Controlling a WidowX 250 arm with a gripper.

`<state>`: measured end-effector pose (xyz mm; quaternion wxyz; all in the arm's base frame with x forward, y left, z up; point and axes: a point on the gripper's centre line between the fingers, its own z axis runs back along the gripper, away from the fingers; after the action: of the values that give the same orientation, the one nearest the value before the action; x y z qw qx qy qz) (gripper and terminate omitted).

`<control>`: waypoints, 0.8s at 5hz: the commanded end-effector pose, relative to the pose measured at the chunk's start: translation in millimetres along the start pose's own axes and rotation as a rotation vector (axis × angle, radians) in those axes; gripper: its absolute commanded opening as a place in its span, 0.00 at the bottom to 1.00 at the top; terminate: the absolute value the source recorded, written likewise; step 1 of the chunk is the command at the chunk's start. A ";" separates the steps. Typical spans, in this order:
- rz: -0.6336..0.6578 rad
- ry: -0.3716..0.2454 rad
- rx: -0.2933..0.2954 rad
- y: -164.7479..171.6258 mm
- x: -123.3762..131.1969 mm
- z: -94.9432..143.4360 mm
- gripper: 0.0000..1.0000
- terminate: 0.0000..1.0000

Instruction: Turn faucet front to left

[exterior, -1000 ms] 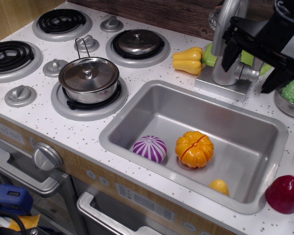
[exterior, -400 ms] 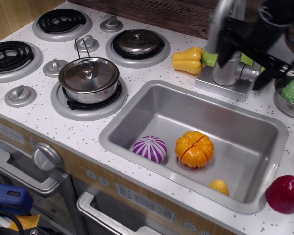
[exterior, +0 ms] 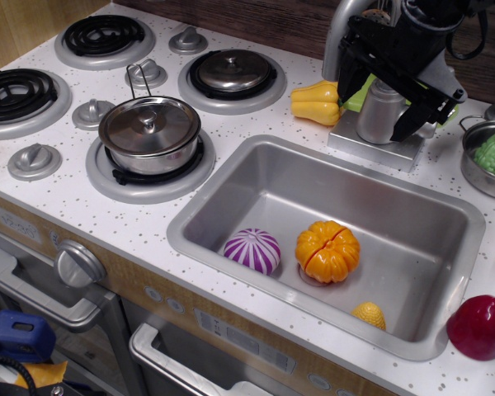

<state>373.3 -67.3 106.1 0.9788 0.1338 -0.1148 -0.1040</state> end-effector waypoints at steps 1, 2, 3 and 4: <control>-0.025 -0.079 -0.019 35.6 18.2 34.8 1.00 0.00; -0.052 -0.083 -0.019 48.7 23.0 33.5 1.00 0.00; -0.067 -0.091 -0.017 57.8 26.1 30.2 1.00 0.00; -0.092 -0.097 -0.014 68.8 30.8 29.2 1.00 0.00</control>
<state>402.5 -17.6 138.1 0.9696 0.1258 -0.1292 -0.1655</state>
